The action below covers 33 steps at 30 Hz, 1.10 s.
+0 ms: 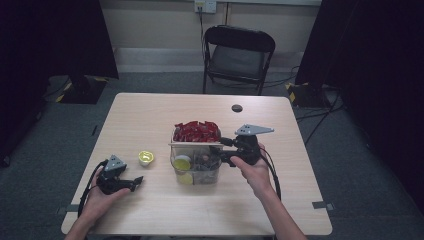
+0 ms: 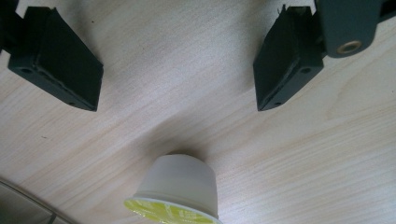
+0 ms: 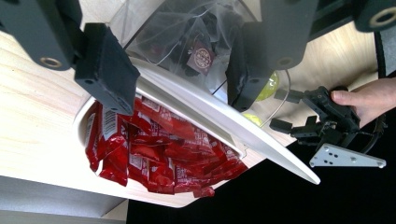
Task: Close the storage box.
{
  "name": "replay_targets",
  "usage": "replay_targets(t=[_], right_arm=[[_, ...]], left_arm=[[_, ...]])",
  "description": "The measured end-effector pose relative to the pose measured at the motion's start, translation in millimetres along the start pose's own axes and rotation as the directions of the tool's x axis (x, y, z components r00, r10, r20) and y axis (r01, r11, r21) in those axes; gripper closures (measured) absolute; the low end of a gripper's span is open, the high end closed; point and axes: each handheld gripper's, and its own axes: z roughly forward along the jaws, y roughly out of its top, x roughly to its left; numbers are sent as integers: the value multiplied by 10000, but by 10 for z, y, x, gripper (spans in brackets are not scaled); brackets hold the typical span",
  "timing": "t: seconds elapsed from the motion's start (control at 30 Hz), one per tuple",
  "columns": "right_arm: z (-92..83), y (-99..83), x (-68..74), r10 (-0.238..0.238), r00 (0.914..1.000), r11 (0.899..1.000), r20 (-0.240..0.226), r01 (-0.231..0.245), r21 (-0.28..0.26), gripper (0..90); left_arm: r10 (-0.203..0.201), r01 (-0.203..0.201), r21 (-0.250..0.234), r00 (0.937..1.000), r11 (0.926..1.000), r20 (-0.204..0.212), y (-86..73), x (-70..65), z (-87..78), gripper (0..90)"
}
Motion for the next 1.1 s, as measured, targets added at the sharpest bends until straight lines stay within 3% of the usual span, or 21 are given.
replay_targets(t=[0.7, 1.1], right_arm=[[-23, -70, 22, 369, 9990, 9993, 265, -372, 91, 188], [31, -148, 66, 469, 9987, 9982, 189, -475, 363, 173]], left_arm=[[1, -1, 3, 10000, 10000, 1, 0, 0, 0, 154], [-2, 2, 4, 10000, 10000, 0, 0, 0, 0, 154]])
